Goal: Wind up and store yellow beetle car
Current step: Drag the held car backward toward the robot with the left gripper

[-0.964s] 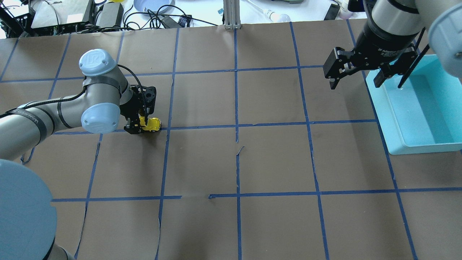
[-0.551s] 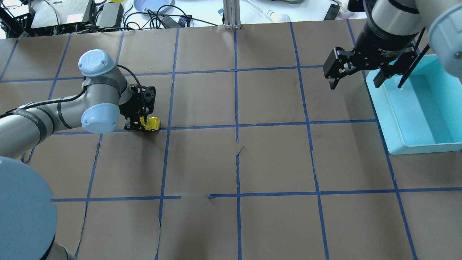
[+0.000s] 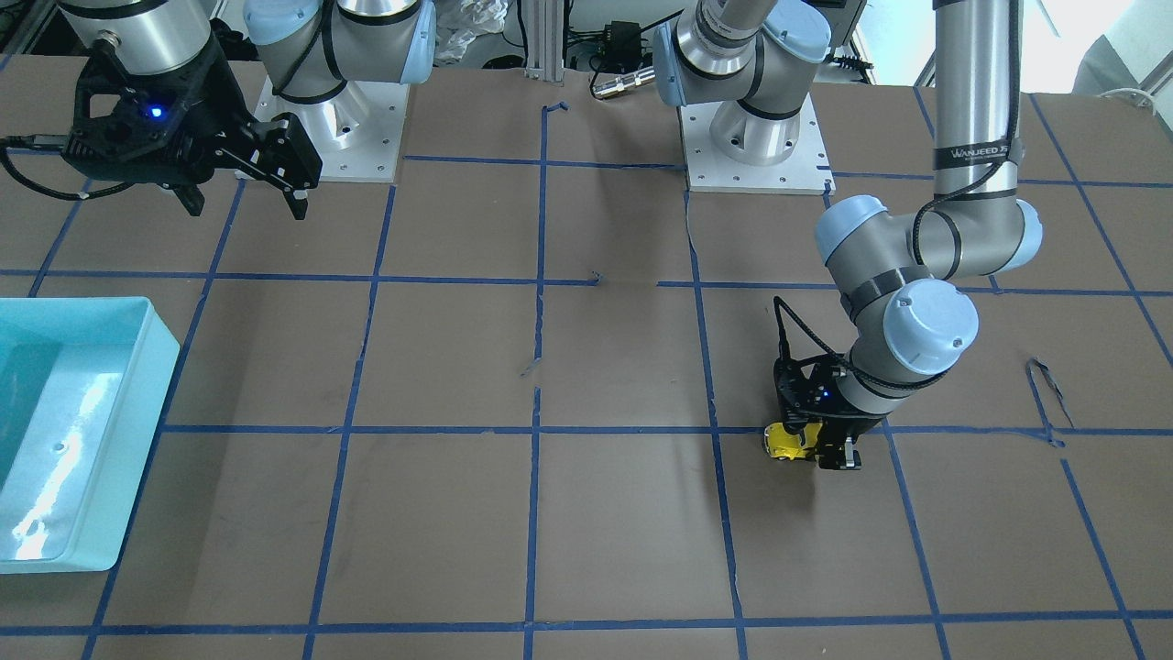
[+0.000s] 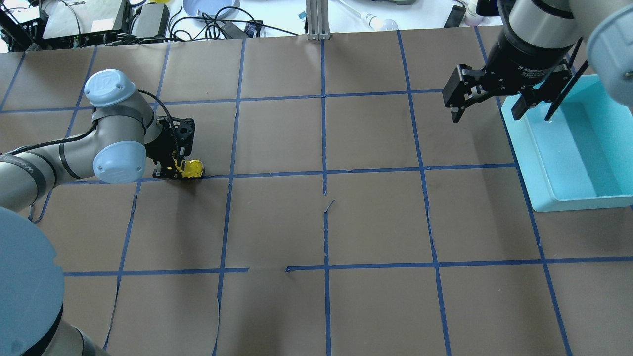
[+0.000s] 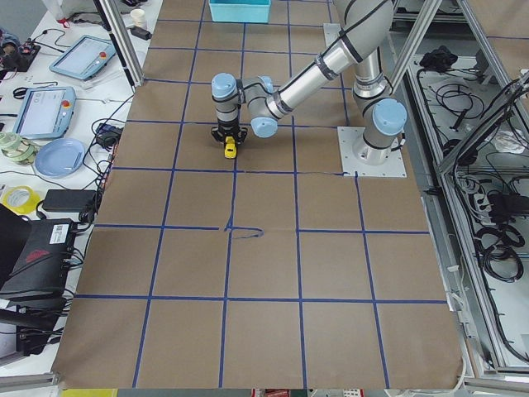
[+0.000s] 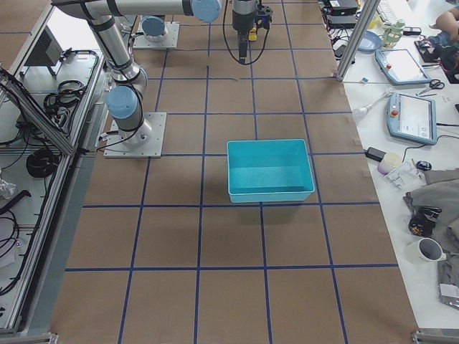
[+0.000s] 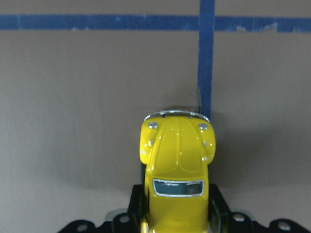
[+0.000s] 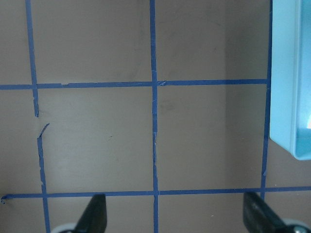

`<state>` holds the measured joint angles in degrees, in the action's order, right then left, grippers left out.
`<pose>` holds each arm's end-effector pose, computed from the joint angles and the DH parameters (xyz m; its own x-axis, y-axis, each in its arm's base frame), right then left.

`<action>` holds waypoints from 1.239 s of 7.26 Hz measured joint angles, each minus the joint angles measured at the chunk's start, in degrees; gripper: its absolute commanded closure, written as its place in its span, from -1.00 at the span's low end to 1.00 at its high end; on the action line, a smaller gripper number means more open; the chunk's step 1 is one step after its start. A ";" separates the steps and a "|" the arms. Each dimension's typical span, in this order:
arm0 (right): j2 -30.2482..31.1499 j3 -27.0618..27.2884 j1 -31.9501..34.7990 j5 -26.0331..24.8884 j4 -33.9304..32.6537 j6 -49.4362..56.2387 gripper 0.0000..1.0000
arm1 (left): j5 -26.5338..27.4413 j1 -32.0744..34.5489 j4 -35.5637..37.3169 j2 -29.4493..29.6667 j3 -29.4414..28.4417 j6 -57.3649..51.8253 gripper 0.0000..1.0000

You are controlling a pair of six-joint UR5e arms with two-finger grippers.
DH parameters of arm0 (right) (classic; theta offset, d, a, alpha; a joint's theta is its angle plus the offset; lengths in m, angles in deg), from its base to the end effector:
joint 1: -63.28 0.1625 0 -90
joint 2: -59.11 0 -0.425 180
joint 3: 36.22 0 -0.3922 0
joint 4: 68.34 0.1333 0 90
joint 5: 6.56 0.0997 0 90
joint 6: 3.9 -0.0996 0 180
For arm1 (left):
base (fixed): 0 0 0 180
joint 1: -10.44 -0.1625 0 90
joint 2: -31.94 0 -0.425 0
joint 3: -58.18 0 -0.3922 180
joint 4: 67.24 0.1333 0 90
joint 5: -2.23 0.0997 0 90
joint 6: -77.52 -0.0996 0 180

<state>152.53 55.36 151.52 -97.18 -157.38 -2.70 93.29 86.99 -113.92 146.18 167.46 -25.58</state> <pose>0.1178 -0.4717 0.5013 -0.9999 0.0099 0.0111 0.0098 0.9998 -0.0151 0.0020 -0.5735 0.1800 -0.0061 1.0000 0.0076 0.9998 0.0060 0.0172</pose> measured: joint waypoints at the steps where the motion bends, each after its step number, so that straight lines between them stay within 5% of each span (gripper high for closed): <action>1: 0.00 0.00 0.00 0.02 0.00 0.02 -1.00 | 0.13 -0.78 0.05 0.01 0.02 -1.15 0.45; 9: 0.00 0.00 0.00 0.01 0.00 0.32 -1.00 | 0.21 -7.02 0.09 0.00 0.06 -6.30 0.35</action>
<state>152.53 55.36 151.52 -97.17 -157.38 -2.38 93.49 79.97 -113.83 146.18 167.52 -31.87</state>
